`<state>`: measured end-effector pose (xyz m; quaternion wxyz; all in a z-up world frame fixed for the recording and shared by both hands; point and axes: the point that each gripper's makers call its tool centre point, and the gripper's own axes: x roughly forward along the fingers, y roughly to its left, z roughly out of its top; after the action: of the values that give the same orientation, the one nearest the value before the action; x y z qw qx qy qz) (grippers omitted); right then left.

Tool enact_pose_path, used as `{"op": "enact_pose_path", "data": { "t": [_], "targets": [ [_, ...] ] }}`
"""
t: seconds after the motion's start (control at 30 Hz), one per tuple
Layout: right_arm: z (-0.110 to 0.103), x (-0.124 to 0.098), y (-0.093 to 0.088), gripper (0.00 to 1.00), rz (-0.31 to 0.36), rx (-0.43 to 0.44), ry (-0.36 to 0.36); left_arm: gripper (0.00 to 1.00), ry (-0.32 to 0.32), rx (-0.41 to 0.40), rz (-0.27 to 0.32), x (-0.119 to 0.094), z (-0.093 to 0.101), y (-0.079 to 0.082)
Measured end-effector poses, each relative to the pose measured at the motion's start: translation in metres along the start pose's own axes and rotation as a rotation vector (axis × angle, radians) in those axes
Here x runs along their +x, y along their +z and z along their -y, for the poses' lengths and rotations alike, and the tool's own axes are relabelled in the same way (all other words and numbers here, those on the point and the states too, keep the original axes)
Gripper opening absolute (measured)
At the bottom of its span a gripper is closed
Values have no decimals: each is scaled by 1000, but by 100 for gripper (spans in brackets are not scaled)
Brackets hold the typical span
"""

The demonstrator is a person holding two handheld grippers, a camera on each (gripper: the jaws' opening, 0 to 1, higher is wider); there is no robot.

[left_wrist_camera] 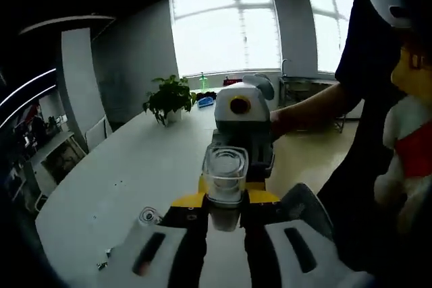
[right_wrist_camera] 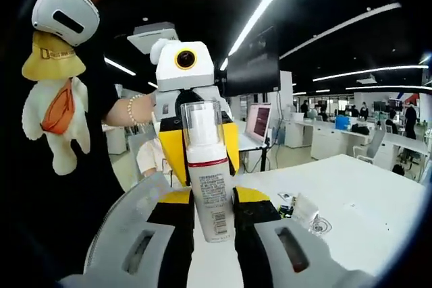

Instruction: Arrange the skincare products in the storage area until every visible bottle or jar stands upright without overlapping.

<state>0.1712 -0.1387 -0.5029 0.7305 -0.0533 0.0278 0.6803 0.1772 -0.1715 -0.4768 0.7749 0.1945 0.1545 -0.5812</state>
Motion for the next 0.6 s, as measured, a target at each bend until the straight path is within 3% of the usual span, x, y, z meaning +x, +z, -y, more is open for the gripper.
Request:
{"op": "enact_pose_path", "data": {
  "t": [0.13,0.33,0.6],
  "targets": [
    [2,3,-22,20,-51,0,-3,21,-22,0,-43,14,2,-18],
    [4,2,-49,20,-95,22,-4,21,-50,-26,-62,28,5,-35],
    [10,7,-89,20,-156,42,10,21,-73,-43,-104,50,1,-69]
  ]
}}
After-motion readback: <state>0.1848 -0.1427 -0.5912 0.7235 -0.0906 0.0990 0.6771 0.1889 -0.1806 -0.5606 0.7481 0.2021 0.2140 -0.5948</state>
